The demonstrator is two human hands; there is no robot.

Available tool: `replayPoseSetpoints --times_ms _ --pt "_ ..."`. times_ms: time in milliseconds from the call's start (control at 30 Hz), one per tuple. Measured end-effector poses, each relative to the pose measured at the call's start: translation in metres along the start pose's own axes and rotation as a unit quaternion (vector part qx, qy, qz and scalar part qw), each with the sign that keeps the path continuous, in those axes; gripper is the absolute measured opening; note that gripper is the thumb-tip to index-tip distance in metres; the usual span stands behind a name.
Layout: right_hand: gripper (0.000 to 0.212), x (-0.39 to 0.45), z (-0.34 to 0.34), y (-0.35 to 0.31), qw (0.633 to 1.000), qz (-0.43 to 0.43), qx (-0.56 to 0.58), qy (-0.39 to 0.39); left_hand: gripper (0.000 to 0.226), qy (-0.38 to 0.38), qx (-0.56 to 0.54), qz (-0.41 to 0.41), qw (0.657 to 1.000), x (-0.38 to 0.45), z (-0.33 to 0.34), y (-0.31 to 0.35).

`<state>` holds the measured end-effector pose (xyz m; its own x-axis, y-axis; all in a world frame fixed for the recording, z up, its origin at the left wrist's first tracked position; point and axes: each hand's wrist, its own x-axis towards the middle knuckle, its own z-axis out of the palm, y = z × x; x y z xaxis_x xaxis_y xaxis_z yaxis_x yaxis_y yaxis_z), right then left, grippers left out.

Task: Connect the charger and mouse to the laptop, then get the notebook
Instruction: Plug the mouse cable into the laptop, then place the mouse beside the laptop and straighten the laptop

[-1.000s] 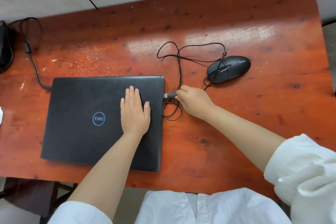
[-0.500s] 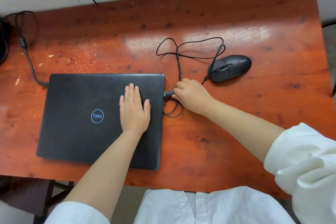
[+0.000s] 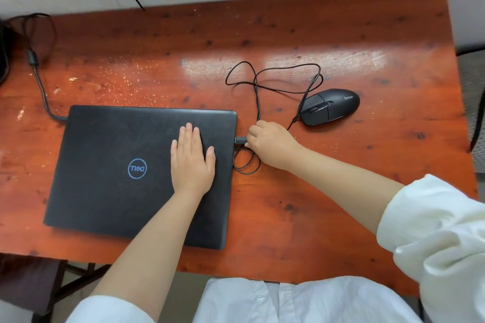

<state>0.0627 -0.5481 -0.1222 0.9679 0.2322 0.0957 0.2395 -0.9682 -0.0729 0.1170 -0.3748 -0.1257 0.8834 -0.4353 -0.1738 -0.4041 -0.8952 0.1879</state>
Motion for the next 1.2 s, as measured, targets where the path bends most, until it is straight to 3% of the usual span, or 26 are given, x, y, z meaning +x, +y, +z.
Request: replayPoseSetpoints --times_ms 133,267,367,433,467,533,633,767,867,1067,1200 --pt "0.026 -0.003 -0.006 -0.004 0.999 0.032 -0.022 -0.009 0.052 -0.002 0.000 -0.002 1.000 -0.001 -0.001 -0.001" --pt "0.021 -0.029 -0.026 0.005 0.981 0.088 0.130 0.115 0.051 0.000 -0.005 -0.003 1.000 -0.002 -0.001 -0.001" --pt "0.020 -0.070 -0.044 0.037 0.954 0.181 0.141 0.194 0.050 0.000 -0.009 -0.008 1.000 -0.001 -0.002 0.001" --pt "0.022 -0.085 -0.047 0.067 0.955 0.246 0.114 0.122 0.050 0.001 -0.007 -0.008 1.000 -0.001 -0.004 0.003" --pt "0.036 -0.086 -0.046 0.082 0.958 0.259 0.115 0.046 0.050 0.000 -0.004 -0.008 1.000 -0.001 -0.004 0.003" --pt "0.064 -0.081 -0.039 0.104 0.960 0.224 0.115 -0.119 0.050 -0.003 0.004 -0.012 1.000 -0.003 -0.006 0.005" --pt "0.075 -0.067 -0.031 0.120 0.956 0.174 0.090 -0.217 0.050 -0.007 0.017 -0.016 1.000 -0.004 -0.007 0.006" --pt "0.071 -0.075 -0.035 0.118 0.951 0.187 0.063 -0.239 0.050 -0.012 0.018 -0.014 1.000 -0.004 -0.008 0.007" --pt "0.066 -0.114 -0.044 0.094 0.944 0.251 0.077 -0.198 0.050 -0.006 0.012 -0.008 1.000 -0.004 -0.008 0.007" --pt "0.058 -0.150 -0.045 -0.017 0.895 0.415 0.116 -0.116 0.051 -0.008 0.003 0.018 1.000 -0.005 -0.009 0.003" --pt "0.054 -0.118 -0.027 -0.096 0.850 0.508 0.112 -0.086 0.052 -0.050 0.006 0.116 0.992 -0.011 -0.014 -0.018"
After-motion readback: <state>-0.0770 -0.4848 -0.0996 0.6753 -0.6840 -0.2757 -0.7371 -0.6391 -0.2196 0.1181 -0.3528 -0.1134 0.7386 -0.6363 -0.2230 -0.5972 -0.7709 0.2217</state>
